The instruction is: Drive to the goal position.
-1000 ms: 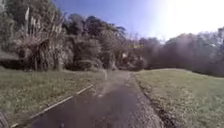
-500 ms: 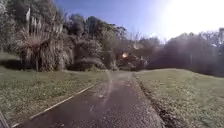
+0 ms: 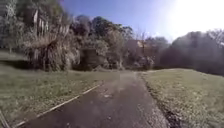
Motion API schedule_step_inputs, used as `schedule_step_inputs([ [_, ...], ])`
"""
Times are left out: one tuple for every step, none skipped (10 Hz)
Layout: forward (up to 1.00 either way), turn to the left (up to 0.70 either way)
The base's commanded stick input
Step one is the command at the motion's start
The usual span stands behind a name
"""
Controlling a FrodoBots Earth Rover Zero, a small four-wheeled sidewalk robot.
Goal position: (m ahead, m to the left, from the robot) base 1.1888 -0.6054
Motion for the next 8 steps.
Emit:
schedule_step_inputs([
  [0.1, 0.0],
  [0.66, 0.0],
  [0.68, 0.0],
  [0.43, 0.0],
  [0.18, 0.0],
  [0.0, 0.0],
  [0.0, 0.0],
  [0.0, 0.0],
])
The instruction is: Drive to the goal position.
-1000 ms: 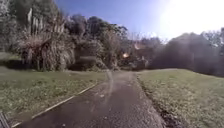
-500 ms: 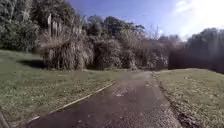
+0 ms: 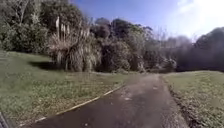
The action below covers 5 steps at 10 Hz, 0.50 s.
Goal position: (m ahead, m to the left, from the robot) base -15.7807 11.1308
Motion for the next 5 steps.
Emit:
schedule_step_inputs([
  [0.0, 0.0],
  [0.0, 0.0],
  [0.0, 0.0],
  [0.0, 0.0],
  [0.0, 0.0],
])
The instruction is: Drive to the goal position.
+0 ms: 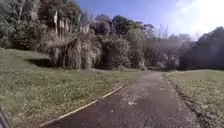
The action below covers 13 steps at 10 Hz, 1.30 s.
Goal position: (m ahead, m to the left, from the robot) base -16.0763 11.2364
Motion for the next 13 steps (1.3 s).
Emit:
schedule_step_inputs([
  [0.0, 0.0],
  [0.0, 0.45],
  [0.0, 0.45],
  [0.0, 0.45],
  [0.0, 0.45],
  [0.0, 0.45],
  [0.0, 0.45],
  [0.0, 0.45],
  [0.0, 0.45],
  [0.0, 0.45],
  [0.0, 0.45],
  [0.0, 0.45],
  [0.0, 0.45],
])
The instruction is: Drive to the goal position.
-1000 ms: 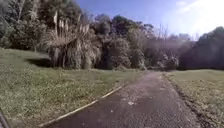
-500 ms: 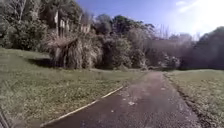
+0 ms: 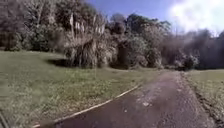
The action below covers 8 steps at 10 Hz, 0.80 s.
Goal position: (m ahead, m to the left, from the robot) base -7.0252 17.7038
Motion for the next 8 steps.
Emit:
schedule_step_inputs([
  [0.0, 0.45],
  [0.0, 0.45],
  [0.0, 0.45],
  [0.0, 0.45],
  [0.0, 0.45],
  [0.0, 0.45],
  [0.0, 0.45],
  [0.0, 0.45],
])
